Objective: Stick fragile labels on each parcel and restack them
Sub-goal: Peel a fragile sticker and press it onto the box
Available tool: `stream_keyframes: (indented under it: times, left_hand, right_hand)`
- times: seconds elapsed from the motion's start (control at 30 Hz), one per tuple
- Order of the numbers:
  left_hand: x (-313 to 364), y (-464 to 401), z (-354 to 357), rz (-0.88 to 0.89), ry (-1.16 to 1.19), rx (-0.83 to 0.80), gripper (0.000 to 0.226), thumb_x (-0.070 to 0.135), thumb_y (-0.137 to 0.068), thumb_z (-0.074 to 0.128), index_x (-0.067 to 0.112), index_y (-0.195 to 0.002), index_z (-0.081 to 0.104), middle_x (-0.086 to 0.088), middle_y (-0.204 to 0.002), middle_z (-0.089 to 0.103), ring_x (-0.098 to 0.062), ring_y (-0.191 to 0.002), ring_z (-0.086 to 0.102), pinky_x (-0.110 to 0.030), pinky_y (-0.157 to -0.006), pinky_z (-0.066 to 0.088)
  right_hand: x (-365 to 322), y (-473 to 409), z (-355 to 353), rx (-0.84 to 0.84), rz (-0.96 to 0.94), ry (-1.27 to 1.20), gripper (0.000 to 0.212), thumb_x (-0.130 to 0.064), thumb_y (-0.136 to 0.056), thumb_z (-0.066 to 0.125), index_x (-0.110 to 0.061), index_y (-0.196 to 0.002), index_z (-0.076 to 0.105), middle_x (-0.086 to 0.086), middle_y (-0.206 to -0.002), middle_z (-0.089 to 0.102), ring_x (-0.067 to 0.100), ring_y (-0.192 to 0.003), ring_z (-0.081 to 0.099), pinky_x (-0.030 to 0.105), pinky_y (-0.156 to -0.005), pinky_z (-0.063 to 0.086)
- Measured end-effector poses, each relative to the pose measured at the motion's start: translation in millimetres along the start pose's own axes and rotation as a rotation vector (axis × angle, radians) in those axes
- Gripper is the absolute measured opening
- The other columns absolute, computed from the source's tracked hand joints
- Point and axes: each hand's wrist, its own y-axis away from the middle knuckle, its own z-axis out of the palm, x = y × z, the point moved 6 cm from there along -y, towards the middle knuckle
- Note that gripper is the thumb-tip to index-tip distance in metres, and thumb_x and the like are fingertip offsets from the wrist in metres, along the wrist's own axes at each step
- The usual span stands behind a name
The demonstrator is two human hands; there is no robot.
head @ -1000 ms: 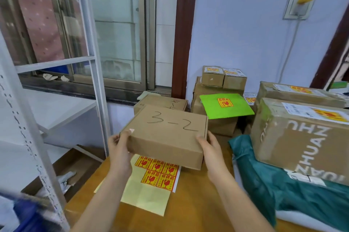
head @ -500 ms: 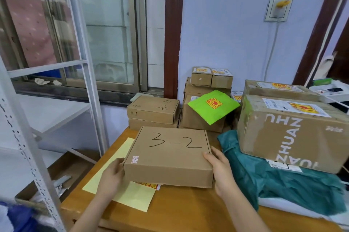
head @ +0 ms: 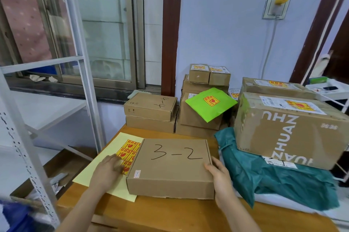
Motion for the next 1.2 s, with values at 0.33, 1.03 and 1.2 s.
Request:
stream_keyframes:
  times: [0.33,1.03,1.2]
  left_hand:
    - [29,7,3,-0.040,0.369,0.070,0.032,0.018,-0.098,0.048,0.010,-0.128,0.055,-0.012,-0.133,0.055,-0.029,-0.119,0.052,-0.038,-0.097,0.042]
    - [71,13,-4,-0.044,0.765,0.078,0.015,0.021,-0.099,0.045,0.023,-0.104,0.059,0.015,-0.096,0.057,-0.005,-0.091,0.052,-0.016,-0.068,0.037]
    - [76,13,-1,-0.067,0.838,0.013,0.019,0.024,-0.099,0.046,0.022,-0.112,0.060,0.013,-0.104,0.057,-0.002,-0.092,0.052,-0.017,-0.066,0.039]
  right_hand:
    - [-44,-12,16,0.044,-0.308,0.521,0.060,-0.013,-0.096,0.051,-0.014,-0.150,0.025,0.002,-0.153,0.031,0.016,-0.139,0.032,0.031,-0.115,0.027]
    - [-110,-103,89,-0.133,-0.223,0.119,0.069,-0.018,-0.097,0.050,-0.020,-0.153,0.011,0.002,-0.155,0.025,0.019,-0.139,0.032,0.043,-0.114,0.030]
    - [-101,-109,100,-0.168,-0.246,0.134,0.077,-0.020,-0.096,0.052,-0.025,-0.153,0.000,0.005,-0.159,0.016,0.019,-0.144,0.021,0.043,-0.118,0.022]
